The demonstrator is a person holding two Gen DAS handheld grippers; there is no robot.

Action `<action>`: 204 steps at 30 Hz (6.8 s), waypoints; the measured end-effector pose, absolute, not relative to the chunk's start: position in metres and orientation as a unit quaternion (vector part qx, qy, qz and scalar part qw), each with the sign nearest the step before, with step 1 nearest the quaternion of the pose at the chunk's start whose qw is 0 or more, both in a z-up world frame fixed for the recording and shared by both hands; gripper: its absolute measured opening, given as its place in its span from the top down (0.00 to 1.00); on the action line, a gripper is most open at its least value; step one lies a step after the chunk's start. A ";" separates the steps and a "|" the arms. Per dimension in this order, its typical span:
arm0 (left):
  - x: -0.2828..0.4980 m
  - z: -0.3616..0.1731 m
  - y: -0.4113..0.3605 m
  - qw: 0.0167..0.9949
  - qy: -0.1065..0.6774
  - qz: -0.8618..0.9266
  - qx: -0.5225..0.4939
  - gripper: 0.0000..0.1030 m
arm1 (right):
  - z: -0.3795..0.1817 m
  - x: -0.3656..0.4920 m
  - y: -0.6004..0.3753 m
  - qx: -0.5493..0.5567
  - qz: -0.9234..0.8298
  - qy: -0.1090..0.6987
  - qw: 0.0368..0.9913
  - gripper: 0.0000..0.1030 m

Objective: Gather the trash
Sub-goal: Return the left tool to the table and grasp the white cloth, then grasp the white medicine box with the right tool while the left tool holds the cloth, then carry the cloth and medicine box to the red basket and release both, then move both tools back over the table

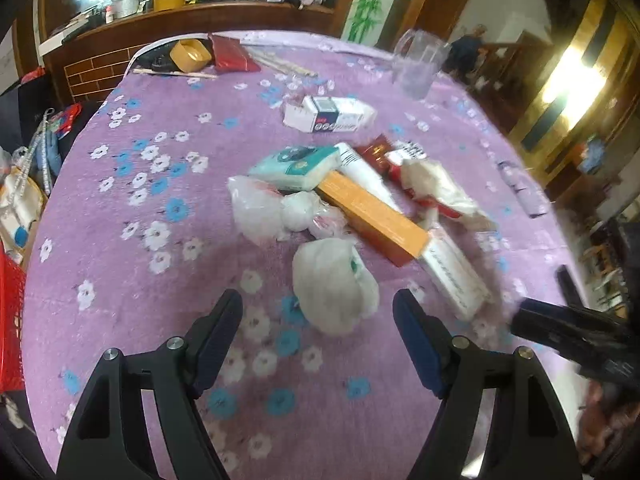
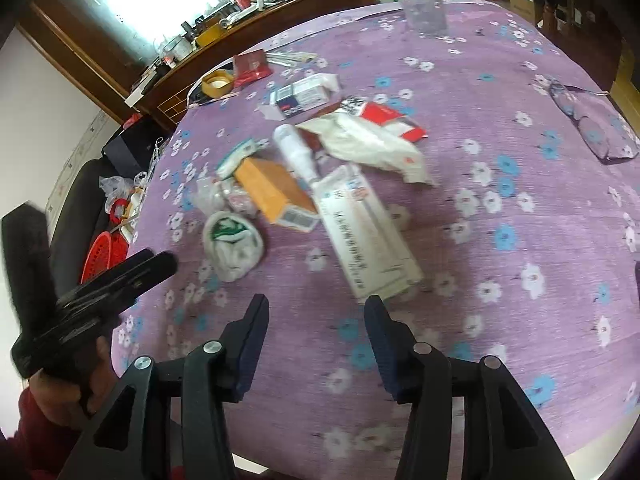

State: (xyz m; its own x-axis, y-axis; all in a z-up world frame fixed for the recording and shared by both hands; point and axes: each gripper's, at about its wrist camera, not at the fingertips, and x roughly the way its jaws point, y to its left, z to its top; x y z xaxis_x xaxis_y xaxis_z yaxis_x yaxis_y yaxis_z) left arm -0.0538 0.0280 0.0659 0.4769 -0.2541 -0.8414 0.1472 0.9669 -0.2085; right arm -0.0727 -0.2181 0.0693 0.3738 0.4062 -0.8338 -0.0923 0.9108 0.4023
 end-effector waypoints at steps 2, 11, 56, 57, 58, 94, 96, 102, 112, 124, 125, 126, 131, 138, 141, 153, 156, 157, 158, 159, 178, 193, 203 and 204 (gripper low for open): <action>-0.044 0.057 0.022 0.854 0.506 -0.112 -0.049 0.26 | 0.069 -0.073 -0.226 0.144 0.152 0.538 0.816 0.48; -0.023 0.028 0.008 0.842 0.528 -0.105 -0.046 0.57 | 0.060 -0.062 -0.242 0.123 0.158 0.541 0.817 0.44; -0.095 0.100 0.037 0.883 0.451 -0.132 -0.003 0.69 | 0.061 -0.066 -0.188 0.036 0.155 0.508 0.847 0.42; -0.094 0.102 0.037 0.884 0.448 -0.134 -0.001 0.69 | 0.066 -0.067 -0.187 0.040 0.158 0.502 0.849 0.42; -0.094 0.104 0.038 0.885 0.446 -0.136 0.001 0.69 | 0.069 -0.068 -0.185 0.043 0.159 0.498 0.851 0.42; -0.098 0.143 0.125 0.913 0.393 -0.097 -0.041 0.69 | 0.121 -0.055 -0.098 0.018 0.210 0.467 0.859 0.42; -0.100 0.143 0.134 0.914 0.392 -0.089 -0.048 0.69 | 0.122 -0.055 -0.092 0.019 0.215 0.468 0.857 0.42; -0.111 0.143 0.159 0.917 0.389 -0.065 -0.065 0.69 | 0.124 -0.055 -0.075 0.014 0.228 0.470 0.853 0.42; -0.124 0.143 0.193 0.917 0.388 -0.034 -0.083 0.69 | 0.132 -0.055 -0.042 0.001 0.259 0.465 0.847 0.42; -0.148 0.142 0.261 0.918 0.376 0.044 -0.118 0.69 | 0.134 -0.052 0.016 -0.020 0.307 0.475 0.824 0.42; -0.150 0.142 0.268 0.917 0.376 0.051 -0.123 0.69 | 0.135 -0.051 0.023 -0.023 0.314 0.477 0.821 0.42; -0.153 0.141 0.276 0.916 0.375 0.058 -0.129 0.69 | 0.135 -0.051 0.030 -0.025 0.319 0.478 0.818 0.42; -0.166 0.135 0.317 0.910 0.373 0.101 -0.148 0.69 | 0.139 -0.049 0.074 -0.031 0.358 0.484 0.798 0.42; -0.181 0.130 0.357 0.902 0.375 0.141 -0.162 0.69 | 0.146 -0.053 0.144 -0.049 0.410 0.485 0.771 0.42; -0.183 0.128 0.365 0.900 0.376 0.149 -0.163 0.69 | 0.144 -0.053 0.172 -0.059 0.425 0.485 0.762 0.42; -0.169 0.116 0.384 0.890 0.392 0.163 -0.167 0.67 | 0.116 -0.030 0.244 -0.053 0.443 0.520 0.728 0.41; -0.166 0.113 0.388 0.888 0.393 0.164 -0.171 0.67 | 0.107 -0.020 0.257 -0.045 0.440 0.530 0.723 0.41; -0.166 0.113 0.390 0.888 0.393 0.167 -0.172 0.66 | 0.105 -0.018 0.261 -0.042 0.440 0.534 0.721 0.41; -0.166 0.112 0.392 0.887 0.392 0.169 -0.173 0.63 | 0.102 -0.016 0.266 -0.038 0.441 0.536 0.719 0.41; -0.166 0.112 0.394 0.887 0.391 0.172 -0.176 0.62 | 0.100 -0.015 0.269 -0.037 0.442 0.537 0.718 0.40; -0.169 0.126 0.318 0.900 0.387 0.102 -0.171 0.41 | 0.104 -0.037 0.162 0.005 0.421 0.519 0.744 0.35; -0.126 0.112 0.171 0.892 0.435 -0.031 -0.119 0.41 | 0.093 -0.047 -0.049 0.085 0.293 0.524 0.795 0.35; -0.116 0.107 0.086 0.882 0.453 -0.093 -0.085 0.41 | 0.077 -0.032 -0.180 0.087 0.188 0.524 0.826 0.35; -0.116 0.106 0.079 0.881 0.455 -0.097 -0.083 0.41 | 0.073 -0.026 -0.192 0.082 0.176 0.525 0.829 0.35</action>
State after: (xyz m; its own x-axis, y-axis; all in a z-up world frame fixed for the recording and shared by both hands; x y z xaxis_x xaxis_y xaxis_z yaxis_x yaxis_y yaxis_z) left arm -0.1158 0.0788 0.1064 0.5668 -0.2465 -0.7861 0.0954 0.9674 -0.2346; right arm -0.0260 -0.1921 0.0729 0.3869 0.3781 -0.8410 -0.2065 0.9244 0.3206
